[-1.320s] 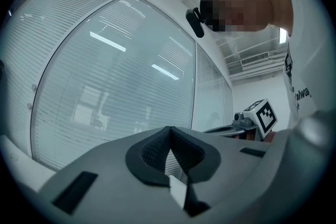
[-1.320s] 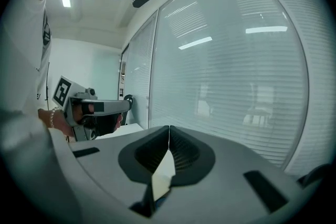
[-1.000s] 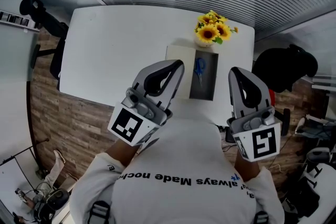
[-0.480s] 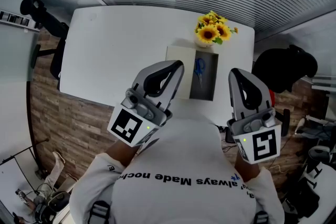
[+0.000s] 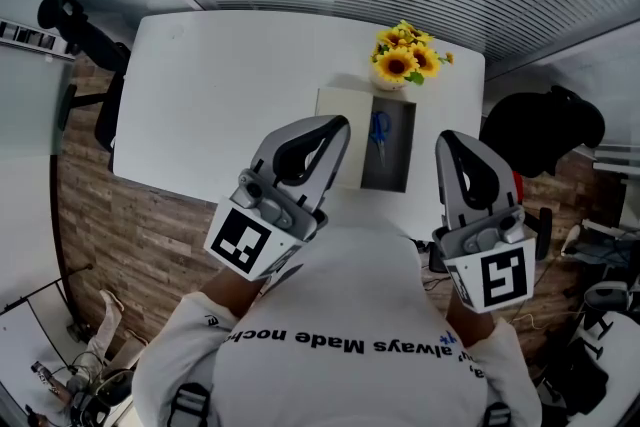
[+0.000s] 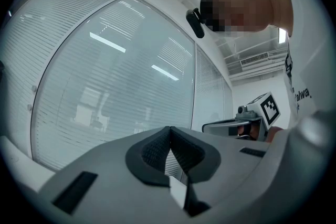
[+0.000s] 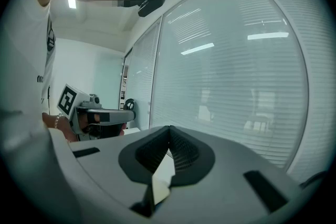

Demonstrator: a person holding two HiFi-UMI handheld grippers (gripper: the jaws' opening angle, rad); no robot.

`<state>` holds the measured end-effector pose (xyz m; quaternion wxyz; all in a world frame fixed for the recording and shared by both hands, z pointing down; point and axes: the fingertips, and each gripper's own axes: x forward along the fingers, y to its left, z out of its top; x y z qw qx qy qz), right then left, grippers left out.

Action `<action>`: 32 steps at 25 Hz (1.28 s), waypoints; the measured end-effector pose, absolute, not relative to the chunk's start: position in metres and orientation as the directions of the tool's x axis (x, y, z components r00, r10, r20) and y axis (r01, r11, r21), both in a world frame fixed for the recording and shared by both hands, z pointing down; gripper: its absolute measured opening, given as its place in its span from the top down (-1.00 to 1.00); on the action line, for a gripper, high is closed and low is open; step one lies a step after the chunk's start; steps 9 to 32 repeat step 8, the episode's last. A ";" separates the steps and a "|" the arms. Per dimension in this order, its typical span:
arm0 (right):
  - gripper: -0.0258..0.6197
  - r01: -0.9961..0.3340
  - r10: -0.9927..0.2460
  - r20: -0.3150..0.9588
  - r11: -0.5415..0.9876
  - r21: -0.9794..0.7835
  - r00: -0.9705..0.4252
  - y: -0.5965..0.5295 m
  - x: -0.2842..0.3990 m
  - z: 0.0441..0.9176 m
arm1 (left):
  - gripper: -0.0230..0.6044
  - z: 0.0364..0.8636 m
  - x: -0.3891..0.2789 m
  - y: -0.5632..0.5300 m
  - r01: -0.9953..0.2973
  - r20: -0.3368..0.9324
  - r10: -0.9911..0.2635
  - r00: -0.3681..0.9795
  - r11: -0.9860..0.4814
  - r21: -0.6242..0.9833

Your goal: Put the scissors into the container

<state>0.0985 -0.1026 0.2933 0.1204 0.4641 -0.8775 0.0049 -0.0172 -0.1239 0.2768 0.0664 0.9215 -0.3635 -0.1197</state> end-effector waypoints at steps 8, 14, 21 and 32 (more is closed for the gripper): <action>0.90 -0.816 -0.814 0.217 0.568 0.105 -0.538 -0.104 0.096 0.295 | 0.87 0.280 -0.020 -0.125 -0.655 -0.170 -0.687 0.707 -0.726 0.211; 0.90 -0.816 -0.814 0.217 0.568 0.105 -0.538 -0.104 0.096 0.295 | 0.87 0.280 -0.020 -0.125 -0.655 -0.170 -0.687 0.707 -0.726 0.211; 0.90 -0.816 -0.814 0.217 0.568 0.105 -0.538 -0.104 0.096 0.295 | 0.87 0.280 -0.020 -0.125 -0.655 -0.170 -0.687 0.707 -0.726 0.211; 0.90 -0.816 -0.814 0.217 0.568 0.105 -0.538 -0.104 0.096 0.295 | 0.87 0.280 -0.020 -0.125 -0.655 -0.170 -0.687 0.707 -0.726 0.211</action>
